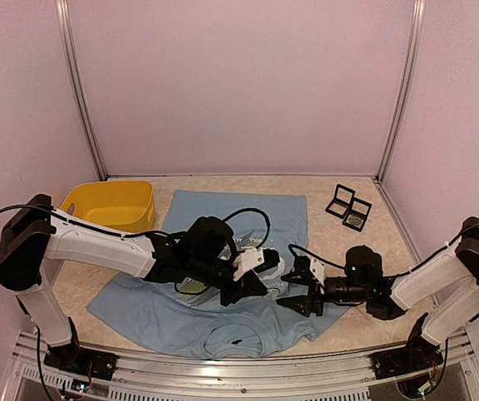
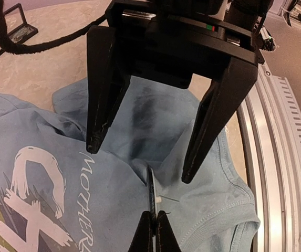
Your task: Pin the brooch onto the clothing
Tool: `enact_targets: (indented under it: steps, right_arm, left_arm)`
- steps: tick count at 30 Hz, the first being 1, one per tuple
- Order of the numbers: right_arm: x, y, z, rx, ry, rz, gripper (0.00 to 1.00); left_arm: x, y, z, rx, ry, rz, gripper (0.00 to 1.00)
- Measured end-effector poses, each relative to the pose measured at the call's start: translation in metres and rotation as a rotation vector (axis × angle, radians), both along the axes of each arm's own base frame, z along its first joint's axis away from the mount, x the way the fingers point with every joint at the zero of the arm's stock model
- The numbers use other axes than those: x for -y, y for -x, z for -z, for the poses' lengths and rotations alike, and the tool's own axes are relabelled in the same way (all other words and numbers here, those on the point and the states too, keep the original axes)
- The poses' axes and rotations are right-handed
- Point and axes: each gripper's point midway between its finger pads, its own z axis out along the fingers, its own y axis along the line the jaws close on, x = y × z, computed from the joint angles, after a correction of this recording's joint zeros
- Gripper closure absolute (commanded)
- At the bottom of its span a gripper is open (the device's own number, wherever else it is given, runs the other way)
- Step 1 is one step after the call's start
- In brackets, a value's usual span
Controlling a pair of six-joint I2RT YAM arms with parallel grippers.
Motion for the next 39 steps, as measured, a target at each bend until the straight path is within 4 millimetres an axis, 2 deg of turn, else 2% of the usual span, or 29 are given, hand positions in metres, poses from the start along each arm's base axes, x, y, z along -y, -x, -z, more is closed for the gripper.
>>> enact_targets:
  steps: [8, 11, 16, 20, 30, 39]
  right_arm:
    - [-0.01, 0.01, 0.014, -0.034, 0.005, -0.092, 0.51]
    - [-0.014, 0.01, 0.012, -0.029, -0.009, -0.108, 0.54]
    - [-0.023, 0.004, 0.006, -0.012, -0.034, -0.117, 0.7]
    - [-0.026, 0.002, 0.007, -0.007, -0.039, -0.118, 0.78]
    - [-0.027, -0.003, 0.004, -0.042, -0.052, -0.091, 0.79]
    - [-0.026, -0.01, 0.003, -0.144, -0.076, -0.049, 0.88]
  left_arm:
    - [0.0, 0.0, 0.0, 0.001, 0.001, 0.0, 1.0]
    - [0.0, 0.0, 0.0, 0.001, 0.001, 0.0, 1.0]
    - [0.0, 0.0, 0.0, 0.001, 0.001, 0.0, 1.0]
    - [0.0, -0.002, 0.0, 0.006, -0.002, -0.008, 1.0]
    - [-0.001, -0.005, 0.001, 0.017, -0.006, -0.022, 1.0]
    - [-0.001, -0.011, -0.001, 0.041, -0.006, -0.041, 1.0]
